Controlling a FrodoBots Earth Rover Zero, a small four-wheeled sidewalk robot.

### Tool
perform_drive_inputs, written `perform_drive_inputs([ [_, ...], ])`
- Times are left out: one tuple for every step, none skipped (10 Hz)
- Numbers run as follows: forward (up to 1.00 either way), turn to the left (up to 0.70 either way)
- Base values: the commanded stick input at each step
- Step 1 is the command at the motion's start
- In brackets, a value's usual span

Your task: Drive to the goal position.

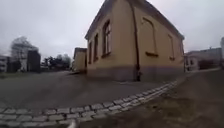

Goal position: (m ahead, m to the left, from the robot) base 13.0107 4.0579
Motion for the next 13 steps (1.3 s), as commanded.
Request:
perform_drive_inputs([
  [0.70, 0.01],
  [0.70, 0.01],
  [0.70, 0.01],
  [0.70, 0.34],
  [0.70, 0.36],
  [0.70, 0.36],
  [0.70, 0.36],
  [0.70, 0.36],
  [0.70, 0.36],
  [0.70, 0.36],
  [0.70, 0.36],
  [0.70, 0.36],
  [0.70, 0.36],
])
